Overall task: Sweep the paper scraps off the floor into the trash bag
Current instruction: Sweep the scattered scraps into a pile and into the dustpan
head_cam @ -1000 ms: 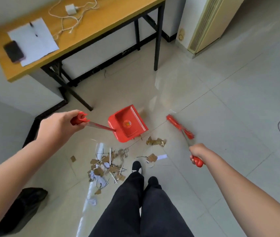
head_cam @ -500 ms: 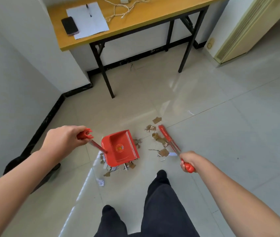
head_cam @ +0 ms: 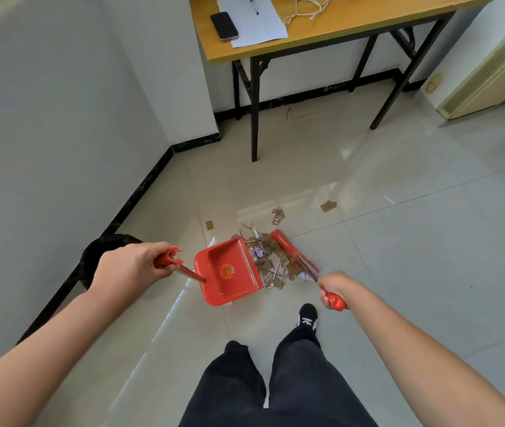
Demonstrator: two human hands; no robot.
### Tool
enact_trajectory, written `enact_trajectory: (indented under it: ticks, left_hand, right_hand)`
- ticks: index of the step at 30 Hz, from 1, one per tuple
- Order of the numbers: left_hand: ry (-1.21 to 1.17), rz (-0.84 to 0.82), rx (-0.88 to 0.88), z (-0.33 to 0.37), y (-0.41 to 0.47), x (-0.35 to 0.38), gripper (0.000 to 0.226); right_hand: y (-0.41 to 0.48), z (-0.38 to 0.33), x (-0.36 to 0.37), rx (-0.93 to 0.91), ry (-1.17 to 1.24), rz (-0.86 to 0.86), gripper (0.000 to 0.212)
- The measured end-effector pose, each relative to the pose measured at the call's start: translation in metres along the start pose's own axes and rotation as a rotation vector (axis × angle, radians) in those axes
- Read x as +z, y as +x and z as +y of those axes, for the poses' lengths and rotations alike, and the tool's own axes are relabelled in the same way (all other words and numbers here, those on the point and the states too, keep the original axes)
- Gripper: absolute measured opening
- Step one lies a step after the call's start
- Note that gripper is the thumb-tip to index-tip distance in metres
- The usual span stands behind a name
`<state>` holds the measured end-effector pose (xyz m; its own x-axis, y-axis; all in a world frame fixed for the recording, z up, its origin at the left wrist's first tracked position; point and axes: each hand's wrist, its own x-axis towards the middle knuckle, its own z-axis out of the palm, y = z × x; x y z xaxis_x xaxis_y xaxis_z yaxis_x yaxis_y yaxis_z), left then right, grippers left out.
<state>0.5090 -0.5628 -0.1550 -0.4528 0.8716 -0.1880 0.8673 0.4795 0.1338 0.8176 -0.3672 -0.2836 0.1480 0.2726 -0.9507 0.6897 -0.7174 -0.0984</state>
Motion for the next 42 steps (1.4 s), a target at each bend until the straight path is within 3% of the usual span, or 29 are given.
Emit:
enact_trajectory:
  ticks: [6,12,19,24,27,32,42]
  left_hand:
    - [0.023,-0.049,-0.090,-0.025,-0.005,-0.002,0.018]
    - [0.044,-0.017,-0.098,-0.021,0.017,0.002,0.015]
    - [0.028,-0.019,-0.182,0.009,0.064,0.004,0.017]
    - [0.061,-0.009,-0.195,0.029,0.102,0.009,0.018]
    - [0.062,0.008,-0.190,0.034,0.116,0.019,0.017]
    - [0.030,-0.004,-0.210,0.037,0.125,0.028,0.016]
    - [-0.045,-0.023,-0.333,-0.007,0.082,0.029,0.019]
  right_hand:
    - [-0.024,-0.012,-0.019,-0.013,0.087,0.068,0.025]
    - [-0.008,-0.054,-0.072,-0.170,0.138,0.205,0.016]
    - [0.061,-0.135,-0.170,-0.191,0.201,0.261,0.022]
    - [0.127,-0.170,-0.209,-0.130,0.206,0.207,0.022]
    - [0.148,-0.181,-0.197,-0.090,0.169,0.175,0.025]
    - [0.121,-0.190,-0.117,-0.122,0.128,0.127,0.026]
    - [0.044,-0.149,0.009,-0.201,-0.477,-0.012,0.017]
